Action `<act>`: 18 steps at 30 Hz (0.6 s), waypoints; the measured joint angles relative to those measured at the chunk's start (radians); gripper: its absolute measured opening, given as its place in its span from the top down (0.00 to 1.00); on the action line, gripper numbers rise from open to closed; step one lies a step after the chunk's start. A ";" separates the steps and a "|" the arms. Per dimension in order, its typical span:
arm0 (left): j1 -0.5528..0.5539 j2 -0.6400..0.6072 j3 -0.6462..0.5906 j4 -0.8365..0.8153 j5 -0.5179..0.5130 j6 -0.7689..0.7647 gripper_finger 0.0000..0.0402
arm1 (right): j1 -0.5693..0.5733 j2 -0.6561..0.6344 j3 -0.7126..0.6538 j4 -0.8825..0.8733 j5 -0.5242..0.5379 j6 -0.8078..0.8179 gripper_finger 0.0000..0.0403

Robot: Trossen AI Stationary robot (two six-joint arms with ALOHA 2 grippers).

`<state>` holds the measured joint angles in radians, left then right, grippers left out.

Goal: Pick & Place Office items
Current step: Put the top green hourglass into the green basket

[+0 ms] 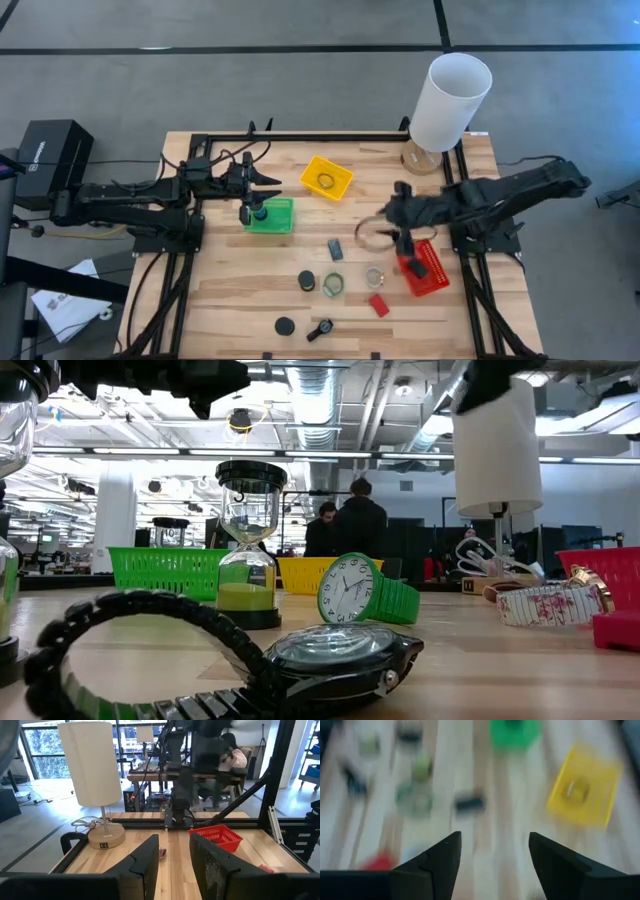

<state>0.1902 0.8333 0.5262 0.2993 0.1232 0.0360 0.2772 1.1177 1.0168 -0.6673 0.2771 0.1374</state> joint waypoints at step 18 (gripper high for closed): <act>-0.108 0.246 0.000 0.174 0.202 0.010 0.73 | -0.188 -0.227 -0.674 1.008 -0.084 -0.206 0.45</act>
<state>0.0818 1.0796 0.5262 0.4735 0.3256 0.0456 0.0896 0.8906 0.3424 0.3409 0.1929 -0.0686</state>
